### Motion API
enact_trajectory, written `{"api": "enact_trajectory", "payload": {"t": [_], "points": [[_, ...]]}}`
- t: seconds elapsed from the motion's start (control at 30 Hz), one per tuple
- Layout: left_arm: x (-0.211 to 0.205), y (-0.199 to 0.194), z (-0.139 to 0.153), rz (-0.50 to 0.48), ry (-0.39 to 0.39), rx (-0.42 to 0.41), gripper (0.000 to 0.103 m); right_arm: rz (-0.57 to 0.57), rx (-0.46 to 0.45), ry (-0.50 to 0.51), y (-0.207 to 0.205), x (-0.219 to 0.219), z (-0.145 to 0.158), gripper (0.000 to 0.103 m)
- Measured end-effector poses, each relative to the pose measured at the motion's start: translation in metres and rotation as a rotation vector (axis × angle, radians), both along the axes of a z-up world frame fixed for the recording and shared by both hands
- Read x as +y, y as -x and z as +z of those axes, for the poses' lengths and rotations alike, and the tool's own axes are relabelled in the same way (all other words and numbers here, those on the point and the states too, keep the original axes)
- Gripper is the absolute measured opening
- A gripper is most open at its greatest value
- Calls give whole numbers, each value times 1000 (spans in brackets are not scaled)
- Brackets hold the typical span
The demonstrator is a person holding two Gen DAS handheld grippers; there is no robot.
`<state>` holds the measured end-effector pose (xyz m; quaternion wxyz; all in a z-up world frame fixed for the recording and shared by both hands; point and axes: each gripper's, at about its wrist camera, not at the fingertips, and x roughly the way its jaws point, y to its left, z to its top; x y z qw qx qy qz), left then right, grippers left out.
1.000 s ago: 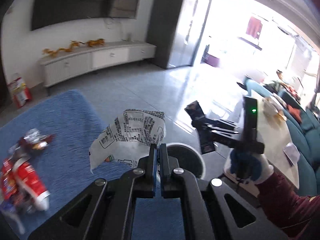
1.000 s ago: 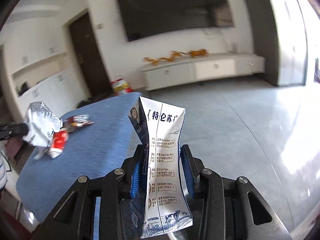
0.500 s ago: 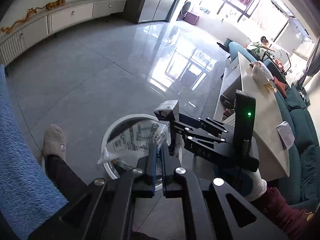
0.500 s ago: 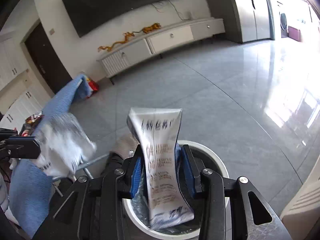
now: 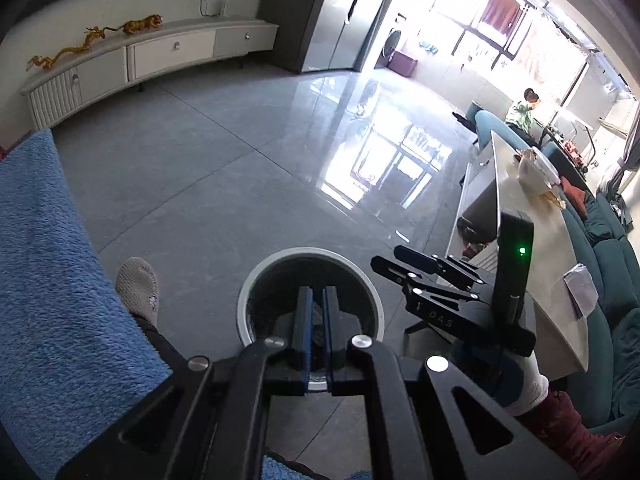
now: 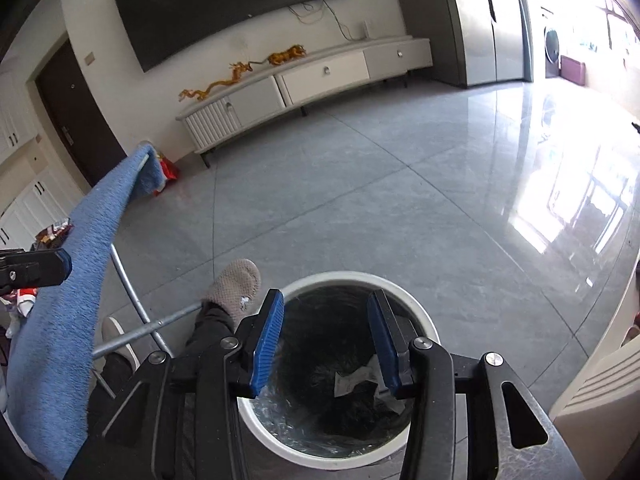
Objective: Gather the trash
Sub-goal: 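Move both tools back over the table of wrappers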
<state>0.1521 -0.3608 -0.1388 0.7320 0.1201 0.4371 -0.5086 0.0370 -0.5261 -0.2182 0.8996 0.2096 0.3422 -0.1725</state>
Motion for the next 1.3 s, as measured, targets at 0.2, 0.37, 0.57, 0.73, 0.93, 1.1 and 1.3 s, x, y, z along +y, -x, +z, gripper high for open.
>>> {"api": "enact_trajectory", "payload": {"t": [0.2, 0.37, 0.57, 0.73, 0.93, 1.1, 1.3], "points": [[71, -2, 49, 105, 86, -114, 5, 67, -104, 77, -7, 36, 61, 50], [138, -1, 75, 218, 121, -174, 21, 161, -211, 142, -18, 83, 120, 51], [239, -3, 98, 395, 173, -251, 48, 290, -308, 203, -31, 145, 176, 53], [318, 0, 106, 537, 212, -283, 49, 383, -356, 229, -39, 191, 207, 56], [399, 6, 92, 715, 234, -261, 53, 478, -387, 251, -43, 239, 230, 56], [457, 15, 75, 824, 253, -254, 54, 542, -393, 244, -51, 266, 241, 56], [502, 17, 47, 922, 236, -198, 54, 602, -361, 211, -77, 294, 237, 56]]}}
